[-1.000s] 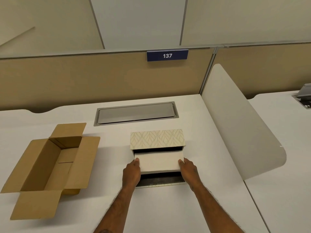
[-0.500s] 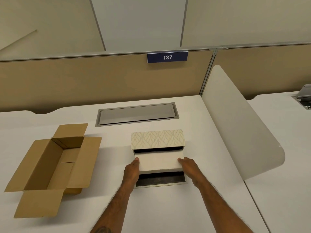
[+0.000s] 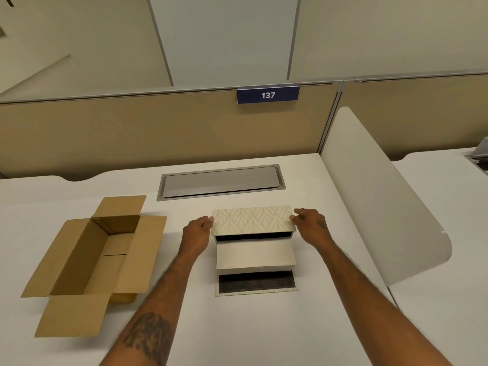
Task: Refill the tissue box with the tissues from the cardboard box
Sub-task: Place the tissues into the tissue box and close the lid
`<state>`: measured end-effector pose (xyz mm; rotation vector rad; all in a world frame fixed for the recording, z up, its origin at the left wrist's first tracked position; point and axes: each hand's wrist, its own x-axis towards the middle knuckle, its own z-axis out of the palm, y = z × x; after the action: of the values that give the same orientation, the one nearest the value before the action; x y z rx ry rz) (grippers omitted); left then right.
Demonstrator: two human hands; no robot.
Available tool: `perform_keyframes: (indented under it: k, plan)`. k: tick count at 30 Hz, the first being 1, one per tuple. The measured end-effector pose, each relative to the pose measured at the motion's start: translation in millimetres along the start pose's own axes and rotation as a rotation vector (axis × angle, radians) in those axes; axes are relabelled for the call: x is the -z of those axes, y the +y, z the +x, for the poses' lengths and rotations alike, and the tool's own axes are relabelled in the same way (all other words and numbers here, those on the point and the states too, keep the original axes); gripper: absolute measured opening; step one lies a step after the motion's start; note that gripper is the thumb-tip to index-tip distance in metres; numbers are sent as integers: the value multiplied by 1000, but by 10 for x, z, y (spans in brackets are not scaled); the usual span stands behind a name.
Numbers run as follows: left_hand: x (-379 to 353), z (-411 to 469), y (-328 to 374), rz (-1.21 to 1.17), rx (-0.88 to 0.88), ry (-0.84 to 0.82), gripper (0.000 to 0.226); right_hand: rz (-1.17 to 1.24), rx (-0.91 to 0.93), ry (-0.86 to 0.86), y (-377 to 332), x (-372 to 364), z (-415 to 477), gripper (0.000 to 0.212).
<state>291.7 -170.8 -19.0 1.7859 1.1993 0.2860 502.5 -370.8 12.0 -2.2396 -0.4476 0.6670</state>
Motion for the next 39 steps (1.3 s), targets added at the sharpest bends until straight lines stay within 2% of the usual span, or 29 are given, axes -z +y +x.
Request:
perform_keyframes:
  k: [3,7,10,13,17,26,31,36,39]
  plan:
    - [-26,81,52,90,2,-3,41,-45,-2,-20,13,-41,53,42]
    - [-41,85,58,112,-25,20,38,-59,-5,-44,65,-39,106,49]
    - [12,65,52,123,-64,-18,47,-147,31,-99,64,5,117,61]
    - [59,41,66,261,-124,-111,62,-248,81,-176,52,44,89,69]
    - [93,7,34,363,-184,-186,62,-334,129,-206,82,62,6,67]
    - [75,-190,-153,388,-249,-168,54,-289,208,-189,318,32,-191,64]
    - [53,-412,-321,401,-266,-216,59,-293,266,-188,603,-20,-327,63]
    - [11,-659,-518,460,-333,-193,66,-356,296,-168,879,-104,-528,68]
    - [-30,-782,-610,492,-364,-170,69,-352,379,-142,973,-141,-694,68]
